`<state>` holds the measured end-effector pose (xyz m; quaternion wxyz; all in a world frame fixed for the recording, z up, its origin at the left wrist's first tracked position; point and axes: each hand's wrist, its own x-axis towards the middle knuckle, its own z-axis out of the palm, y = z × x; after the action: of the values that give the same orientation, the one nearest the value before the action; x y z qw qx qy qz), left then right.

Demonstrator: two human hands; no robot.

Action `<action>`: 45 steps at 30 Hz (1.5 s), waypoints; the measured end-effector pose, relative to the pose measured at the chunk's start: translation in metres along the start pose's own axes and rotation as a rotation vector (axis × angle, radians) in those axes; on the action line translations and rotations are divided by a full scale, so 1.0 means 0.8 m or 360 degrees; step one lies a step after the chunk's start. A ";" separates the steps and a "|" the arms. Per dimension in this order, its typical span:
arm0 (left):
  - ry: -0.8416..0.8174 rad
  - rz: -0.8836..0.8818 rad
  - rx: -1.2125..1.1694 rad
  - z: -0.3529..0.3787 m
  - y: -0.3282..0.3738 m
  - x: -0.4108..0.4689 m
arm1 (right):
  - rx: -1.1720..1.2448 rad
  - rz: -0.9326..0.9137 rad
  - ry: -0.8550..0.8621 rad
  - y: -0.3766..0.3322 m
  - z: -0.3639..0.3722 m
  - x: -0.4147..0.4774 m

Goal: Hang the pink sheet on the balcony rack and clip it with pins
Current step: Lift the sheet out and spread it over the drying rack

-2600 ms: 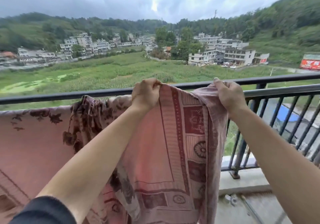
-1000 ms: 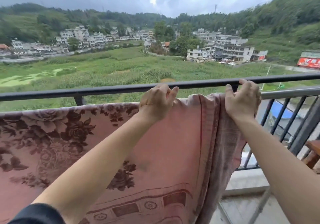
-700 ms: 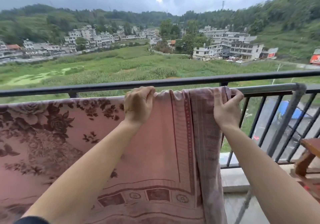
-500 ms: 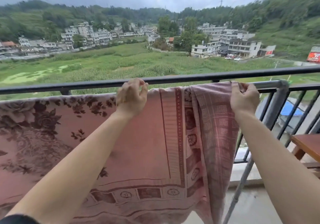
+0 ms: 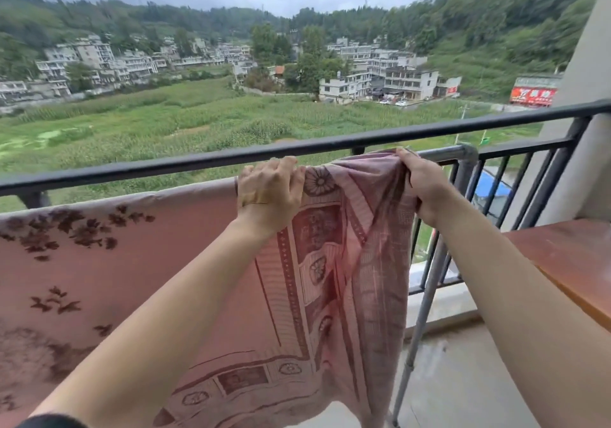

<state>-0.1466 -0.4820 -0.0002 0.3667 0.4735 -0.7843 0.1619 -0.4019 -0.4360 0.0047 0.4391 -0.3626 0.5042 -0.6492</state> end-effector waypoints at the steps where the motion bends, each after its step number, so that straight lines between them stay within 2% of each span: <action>1: 0.0013 -0.0023 0.0020 0.004 0.004 0.006 | 0.0096 -0.0066 0.0263 -0.006 -0.011 0.010; 3: -0.0053 -0.0156 0.0040 0.013 0.006 0.020 | 0.0129 -0.0152 0.0672 -0.019 -0.044 0.030; 5: -0.0237 -0.0255 0.0047 0.020 0.013 0.035 | -0.0068 -0.0112 0.0824 -0.025 -0.080 0.047; 7: -0.0338 -0.0137 0.0084 0.026 0.030 0.053 | -0.0188 -0.0036 0.0737 -0.028 -0.099 0.060; 9: -0.0381 0.0047 -0.0039 0.036 0.058 0.070 | -0.0253 -0.0037 0.0667 -0.031 -0.108 0.068; 13: -0.0688 0.0321 -0.0415 0.064 0.127 0.110 | -0.0464 -0.0091 0.0731 -0.047 -0.132 0.079; 15: -0.0746 0.0428 -0.0522 0.076 0.158 0.131 | -0.0561 -0.0130 0.0731 -0.055 -0.150 0.085; 18: -0.0738 0.0487 -0.0552 0.096 0.193 0.147 | -0.0661 -0.0200 0.0693 -0.060 -0.168 0.092; 22: -0.0785 0.0447 -0.0428 0.114 0.209 0.149 | -0.0483 -0.0183 0.0615 -0.050 -0.184 0.102; 25: -0.0743 0.0409 -0.0438 0.118 0.206 0.148 | -0.0242 -0.0172 0.0538 -0.051 -0.195 0.115; 28: -0.0675 0.0370 -0.0385 0.121 0.206 0.147 | 0.0139 -0.0093 0.0319 -0.056 -0.204 0.135; 33: -0.0705 0.0038 -0.0416 0.123 0.211 0.152 | 0.0527 0.0037 -0.0068 -0.049 -0.228 0.164; 37: -0.0613 -0.0285 -0.0375 0.117 0.215 0.151 | 0.0162 -0.0043 -0.0438 -0.047 -0.255 0.177; 40: -0.0301 -0.0361 -0.0154 0.119 0.248 0.137 | -0.0075 -0.0144 -0.0644 -0.053 -0.273 0.178; 45: 0.0192 -0.0331 -0.0067 0.138 0.316 0.098 | -0.0671 -0.0684 -0.0527 -0.072 -0.299 0.175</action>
<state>-0.4333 -0.4713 0.0058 0.4380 0.5340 -0.7106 0.1348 -0.6814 -0.4808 0.0104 0.2835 -0.6437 0.4614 -0.5407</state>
